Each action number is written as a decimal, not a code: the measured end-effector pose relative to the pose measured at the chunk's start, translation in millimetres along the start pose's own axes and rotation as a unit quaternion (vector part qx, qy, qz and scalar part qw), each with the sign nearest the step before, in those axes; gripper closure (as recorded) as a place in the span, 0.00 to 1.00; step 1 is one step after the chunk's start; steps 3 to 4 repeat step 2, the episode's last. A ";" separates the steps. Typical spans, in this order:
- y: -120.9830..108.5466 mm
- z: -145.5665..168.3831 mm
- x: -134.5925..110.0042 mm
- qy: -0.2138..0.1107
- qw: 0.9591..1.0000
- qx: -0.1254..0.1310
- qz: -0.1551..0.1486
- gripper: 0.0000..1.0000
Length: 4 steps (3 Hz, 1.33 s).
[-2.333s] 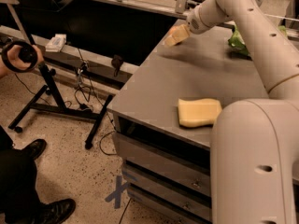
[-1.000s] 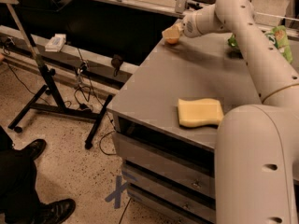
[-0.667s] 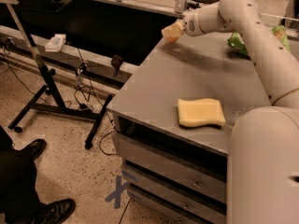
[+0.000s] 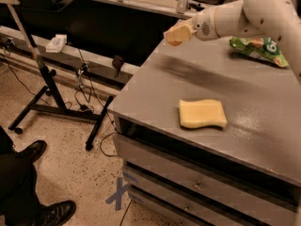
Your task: Pick orange
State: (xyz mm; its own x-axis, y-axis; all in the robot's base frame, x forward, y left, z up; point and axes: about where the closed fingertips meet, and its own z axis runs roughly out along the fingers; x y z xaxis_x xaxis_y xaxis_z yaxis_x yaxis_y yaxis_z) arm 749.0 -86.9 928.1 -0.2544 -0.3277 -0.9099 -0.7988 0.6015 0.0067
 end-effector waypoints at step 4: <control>49.9 -31.0 4.7 -0.034 0.996 -0.085 0.010 1.00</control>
Offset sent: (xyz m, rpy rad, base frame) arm -0.0435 0.0017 0.0057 0.0751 0.0143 0.1024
